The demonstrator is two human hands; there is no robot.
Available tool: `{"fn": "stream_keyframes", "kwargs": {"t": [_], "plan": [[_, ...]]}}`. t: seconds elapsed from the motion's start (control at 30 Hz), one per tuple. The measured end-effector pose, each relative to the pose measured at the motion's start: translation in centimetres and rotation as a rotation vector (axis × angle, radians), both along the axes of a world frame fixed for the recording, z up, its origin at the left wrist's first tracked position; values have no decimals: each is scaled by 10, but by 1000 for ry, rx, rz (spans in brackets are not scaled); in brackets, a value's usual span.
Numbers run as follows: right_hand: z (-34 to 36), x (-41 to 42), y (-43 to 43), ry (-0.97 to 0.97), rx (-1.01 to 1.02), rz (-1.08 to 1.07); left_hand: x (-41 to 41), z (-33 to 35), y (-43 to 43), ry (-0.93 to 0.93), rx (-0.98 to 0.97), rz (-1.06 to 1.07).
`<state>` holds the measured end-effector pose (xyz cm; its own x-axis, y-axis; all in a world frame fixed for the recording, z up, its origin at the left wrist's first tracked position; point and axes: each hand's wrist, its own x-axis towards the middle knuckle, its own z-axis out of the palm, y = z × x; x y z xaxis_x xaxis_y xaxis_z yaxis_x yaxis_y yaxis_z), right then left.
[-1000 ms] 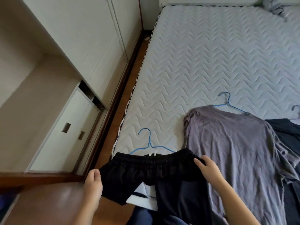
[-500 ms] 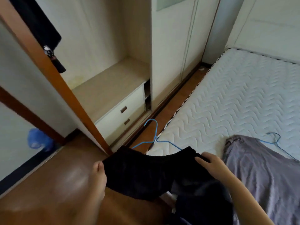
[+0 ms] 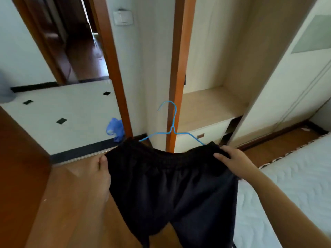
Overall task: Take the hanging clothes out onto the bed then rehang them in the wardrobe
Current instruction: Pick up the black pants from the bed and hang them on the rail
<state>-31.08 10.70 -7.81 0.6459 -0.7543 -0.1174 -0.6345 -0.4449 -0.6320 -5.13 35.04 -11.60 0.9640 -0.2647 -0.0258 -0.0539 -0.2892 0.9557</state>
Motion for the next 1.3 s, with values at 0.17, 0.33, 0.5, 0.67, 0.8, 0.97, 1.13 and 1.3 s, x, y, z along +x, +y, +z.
{"fn": "stream_keyframes", "kwargs": {"t": [0.17, 0.33, 0.5, 0.67, 0.8, 0.97, 1.13, 1.3], "plan": [[27, 47, -45, -101, -113, -6, 19, 33, -25, -76, -155, -16], [40, 51, -110, -247, -159, -117, 23, 57, -87, -240, -109, -144], [51, 28, -186, -336, -158, -251, 22, 75, -175, -392, -65, -290], [57, -12, -250, -331, -151, -357, 7, 76, -264, -448, -43, -384], [63, -41, -281, -288, -145, -450, -10, 78, -325, -467, -56, -479], [70, -63, -308, -280, -148, -609, -13, 91, -386, -473, -97, -646], [87, -61, -311, -312, -245, -773, -1, 102, -437, -448, -159, -751], [97, -60, -317, -283, -336, -857, 4, 104, -475, -413, -248, -789]]}}
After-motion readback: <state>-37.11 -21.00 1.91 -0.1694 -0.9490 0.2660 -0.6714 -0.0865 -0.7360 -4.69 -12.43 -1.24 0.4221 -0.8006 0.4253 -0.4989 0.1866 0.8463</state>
